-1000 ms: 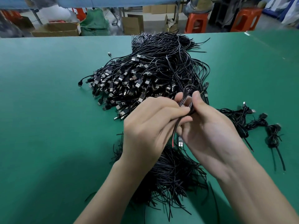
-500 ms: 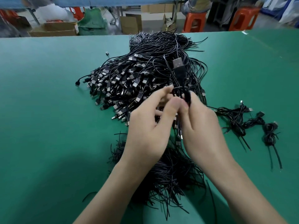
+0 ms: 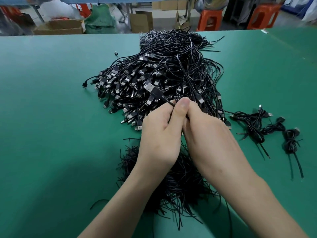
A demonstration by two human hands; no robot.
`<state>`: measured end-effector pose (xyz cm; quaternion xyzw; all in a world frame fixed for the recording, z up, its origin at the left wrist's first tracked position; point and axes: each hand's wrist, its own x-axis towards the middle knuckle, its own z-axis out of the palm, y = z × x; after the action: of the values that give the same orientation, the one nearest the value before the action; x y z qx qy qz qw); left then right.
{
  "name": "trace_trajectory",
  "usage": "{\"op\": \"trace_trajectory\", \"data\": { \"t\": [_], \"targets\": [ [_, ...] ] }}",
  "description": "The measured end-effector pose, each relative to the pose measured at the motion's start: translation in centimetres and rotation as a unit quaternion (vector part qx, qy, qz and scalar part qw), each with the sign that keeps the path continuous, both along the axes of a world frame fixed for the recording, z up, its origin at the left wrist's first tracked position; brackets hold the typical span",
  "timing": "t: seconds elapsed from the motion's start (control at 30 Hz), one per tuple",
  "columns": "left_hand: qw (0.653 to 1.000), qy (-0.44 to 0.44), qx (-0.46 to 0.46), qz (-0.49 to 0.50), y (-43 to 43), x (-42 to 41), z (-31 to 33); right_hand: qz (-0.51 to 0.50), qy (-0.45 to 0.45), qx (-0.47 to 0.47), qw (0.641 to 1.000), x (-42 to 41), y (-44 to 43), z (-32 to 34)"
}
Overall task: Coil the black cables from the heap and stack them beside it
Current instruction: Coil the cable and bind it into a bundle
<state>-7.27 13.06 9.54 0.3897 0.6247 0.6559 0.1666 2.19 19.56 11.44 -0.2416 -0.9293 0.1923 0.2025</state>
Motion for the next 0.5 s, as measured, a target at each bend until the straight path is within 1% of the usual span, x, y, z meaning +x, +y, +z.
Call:
{"op": "trace_trajectory", "data": {
  "t": [0.07, 0.13, 0.2, 0.3, 0.37, 0.43, 0.5],
  "targets": [
    [1.0, 0.018, -0.002, 0.018, 0.1, -0.3, -0.4, 0.029, 0.003, -0.017, 0.999, -0.3, 0.3, 0.0],
    [1.0, 0.019, 0.009, 0.023, 0.1, -0.6, -0.7, 0.051, 0.015, -0.084, 0.995, -0.4, 1.0, -0.1],
    [0.999, -0.002, 0.03, 0.018, 0.0, -0.7, -0.4, 0.074, 0.017, -0.171, 0.982, -0.4, 1.5, -0.1],
    [0.998, -0.029, 0.051, 0.018, 0.1, -0.6, -0.4, 0.066, 0.036, -0.239, 0.968, -0.1, 2.1, -0.2],
    [0.998, -0.039, 0.057, 0.007, 0.1, -0.7, -0.5, 0.062, 0.042, -0.27, 0.96, 0.0, 2.2, -0.4],
    [0.997, -0.05, 0.064, -0.003, 0.1, -0.7, -0.5, 0.069, 0.042, -0.279, 0.957, 0.0, 2.3, -0.4],
    [0.997, -0.038, 0.066, -0.002, 0.0, -0.8, -0.5, 0.079, 0.049, -0.29, 0.952, -0.1, 2.4, -0.3]
  ]
}}
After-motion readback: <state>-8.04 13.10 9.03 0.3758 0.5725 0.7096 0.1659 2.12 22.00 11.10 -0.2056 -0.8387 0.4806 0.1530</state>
